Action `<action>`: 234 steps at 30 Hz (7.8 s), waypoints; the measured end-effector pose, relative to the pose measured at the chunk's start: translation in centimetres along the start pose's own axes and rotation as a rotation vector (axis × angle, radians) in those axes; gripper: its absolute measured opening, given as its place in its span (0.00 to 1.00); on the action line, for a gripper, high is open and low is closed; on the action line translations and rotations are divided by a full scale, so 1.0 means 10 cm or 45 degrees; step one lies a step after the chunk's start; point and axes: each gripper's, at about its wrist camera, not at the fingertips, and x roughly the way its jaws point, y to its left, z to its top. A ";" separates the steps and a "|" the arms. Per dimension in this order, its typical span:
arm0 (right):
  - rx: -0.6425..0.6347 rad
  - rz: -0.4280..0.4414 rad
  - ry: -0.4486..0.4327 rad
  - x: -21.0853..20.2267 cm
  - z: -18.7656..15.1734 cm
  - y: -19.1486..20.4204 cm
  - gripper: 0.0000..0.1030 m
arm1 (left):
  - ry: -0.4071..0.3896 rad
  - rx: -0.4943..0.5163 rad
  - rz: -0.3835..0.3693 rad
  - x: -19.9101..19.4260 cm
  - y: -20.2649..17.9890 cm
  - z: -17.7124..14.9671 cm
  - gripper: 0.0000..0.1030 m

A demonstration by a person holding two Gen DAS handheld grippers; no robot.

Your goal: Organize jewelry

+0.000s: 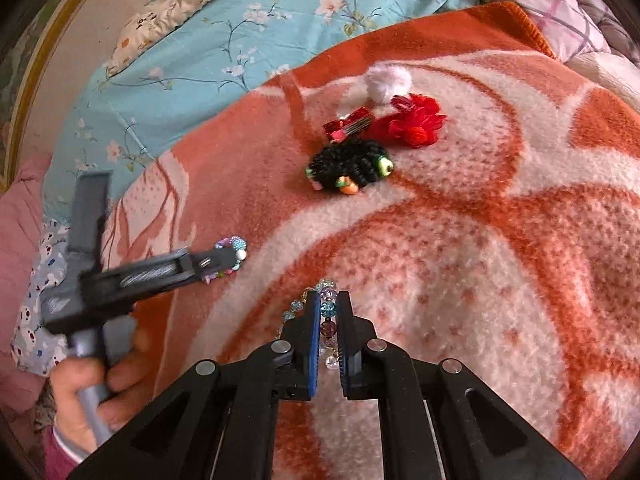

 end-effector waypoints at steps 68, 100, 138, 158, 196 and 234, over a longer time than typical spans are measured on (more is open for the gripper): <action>-0.612 0.612 0.286 0.00 -1.34 3.17 0.07 | -0.367 -0.578 0.210 -2.55 2.47 -2.64 0.10; -0.646 0.560 0.470 0.89 -1.71 3.45 0.07 | -0.258 -0.606 0.234 -2.15 2.85 -2.61 0.10; -0.619 0.583 0.458 0.83 -1.65 3.40 0.14 | -0.200 -0.610 0.297 -2.08 2.84 -2.68 0.41; -0.529 0.627 0.377 0.56 -1.51 3.25 0.54 | -0.263 -0.654 0.272 -2.34 2.77 -2.80 0.55; -1.046 0.436 0.257 -0.28 -1.80 3.25 0.96 | -0.288 -0.438 0.678 -2.99 2.26 -3.11 0.83; -1.043 0.353 0.279 -0.22 -1.97 3.25 0.97 | -0.315 -0.443 0.758 -2.92 2.15 -3.11 0.87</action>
